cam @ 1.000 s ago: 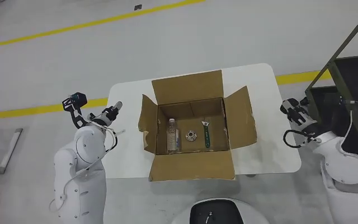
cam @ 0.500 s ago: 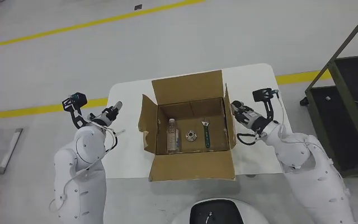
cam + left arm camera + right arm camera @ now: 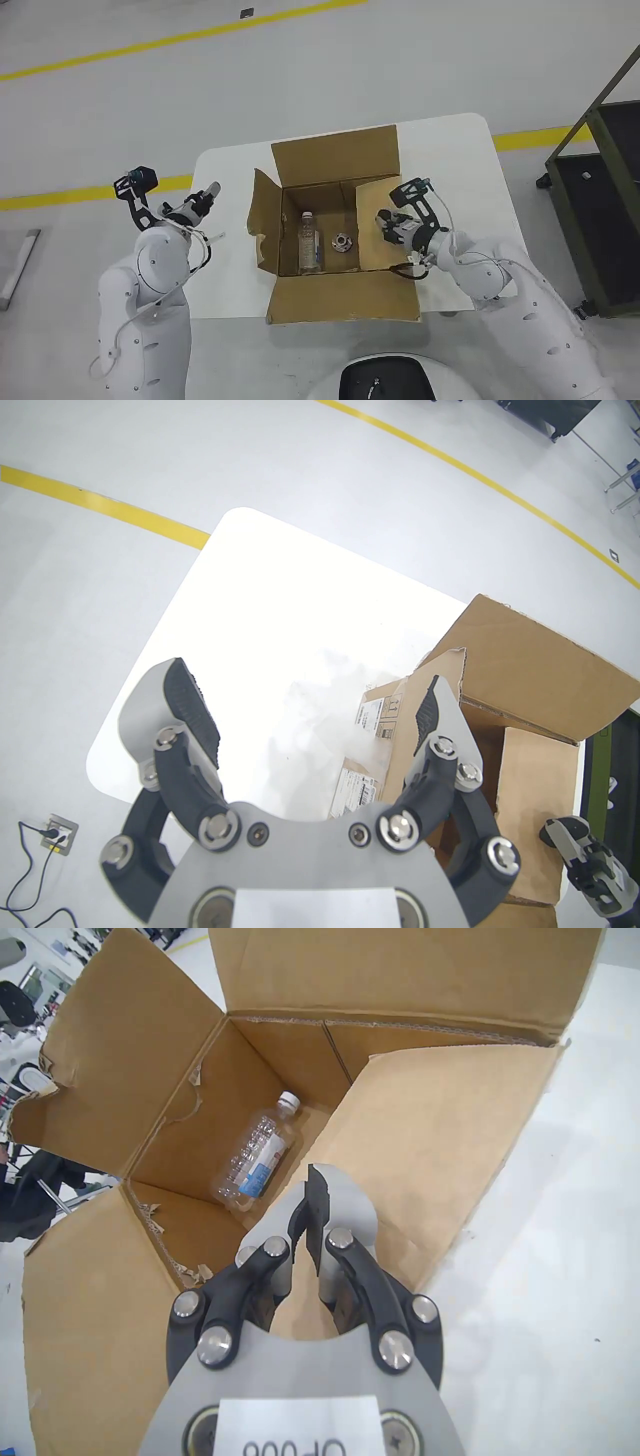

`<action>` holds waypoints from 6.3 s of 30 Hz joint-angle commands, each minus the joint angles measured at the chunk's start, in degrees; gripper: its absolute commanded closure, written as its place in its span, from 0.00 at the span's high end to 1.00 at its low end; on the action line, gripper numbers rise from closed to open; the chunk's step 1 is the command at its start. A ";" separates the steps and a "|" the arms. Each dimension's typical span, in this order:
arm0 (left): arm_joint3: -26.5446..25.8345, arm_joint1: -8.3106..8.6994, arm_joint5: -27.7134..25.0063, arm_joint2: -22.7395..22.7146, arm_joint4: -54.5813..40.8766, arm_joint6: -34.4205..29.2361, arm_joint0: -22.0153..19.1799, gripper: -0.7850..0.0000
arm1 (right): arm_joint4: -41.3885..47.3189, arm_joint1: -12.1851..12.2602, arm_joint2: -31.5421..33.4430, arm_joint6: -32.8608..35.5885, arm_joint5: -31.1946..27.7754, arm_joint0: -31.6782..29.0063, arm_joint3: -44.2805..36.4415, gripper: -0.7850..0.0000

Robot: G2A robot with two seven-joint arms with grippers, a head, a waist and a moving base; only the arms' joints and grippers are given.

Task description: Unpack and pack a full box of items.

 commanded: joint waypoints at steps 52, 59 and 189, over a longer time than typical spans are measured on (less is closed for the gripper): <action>18.03 -0.33 -23.22 19.12 -4.55 6.46 -4.56 0.00 | 16.85 2.88 16.29 5.99 20.78 9.88 5.05 0.00; 15.31 -0.10 -21.27 17.14 -6.07 6.18 -4.18 0.50 | 16.60 2.96 15.65 6.19 20.16 10.68 5.29 0.00; -9.52 5.48 -58.38 -8.85 0.90 24.18 21.90 1.00 | 26.72 4.38 7.37 0.67 -2.20 8.32 2.43 0.00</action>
